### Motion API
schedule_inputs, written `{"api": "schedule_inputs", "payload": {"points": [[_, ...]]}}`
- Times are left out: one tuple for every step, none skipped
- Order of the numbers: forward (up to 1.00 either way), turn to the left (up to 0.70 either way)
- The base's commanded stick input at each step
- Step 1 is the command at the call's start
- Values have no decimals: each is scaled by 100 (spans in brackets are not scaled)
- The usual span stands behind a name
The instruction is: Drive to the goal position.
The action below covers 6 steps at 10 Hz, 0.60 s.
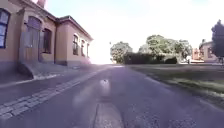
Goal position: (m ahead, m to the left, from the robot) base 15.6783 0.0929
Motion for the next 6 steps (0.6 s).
{"api": "schedule_inputs", "payload": {"points": [[70, -10], [70, -14], [70, -14], [70, -13], [70, -7], [70, 0]]}}
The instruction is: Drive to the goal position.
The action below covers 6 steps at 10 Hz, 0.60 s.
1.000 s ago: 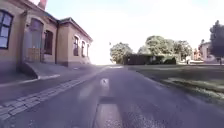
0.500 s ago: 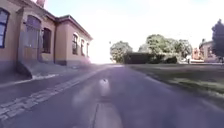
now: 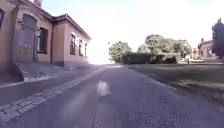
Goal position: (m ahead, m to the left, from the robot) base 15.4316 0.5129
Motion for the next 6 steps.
{"api": "schedule_inputs", "payload": {"points": [[70, 0], [70, 0], [70, 0], [70, 0], [70, 0], [70, 0]]}}
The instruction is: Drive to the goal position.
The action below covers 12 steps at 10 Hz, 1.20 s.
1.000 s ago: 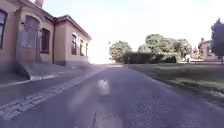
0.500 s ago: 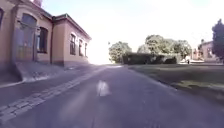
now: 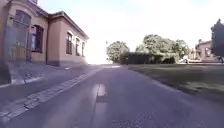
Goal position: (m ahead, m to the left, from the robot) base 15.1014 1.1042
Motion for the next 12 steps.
{"api": "schedule_inputs", "payload": {"points": [[70, 0], [70, 0], [70, -4], [70, -11], [70, -13], [70, -6], [70, 0], [70, 0], [70, 0], [70, 0], [70, 0], [70, -4]]}}
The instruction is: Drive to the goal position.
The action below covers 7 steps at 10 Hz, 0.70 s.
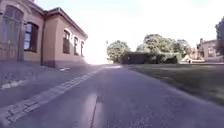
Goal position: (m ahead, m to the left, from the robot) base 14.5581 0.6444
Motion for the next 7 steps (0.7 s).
{"api": "schedule_inputs", "payload": {"points": [[70, -9], [70, -14], [70, -14], [70, -10], [70, -1], [70, 0], [70, -4]]}}
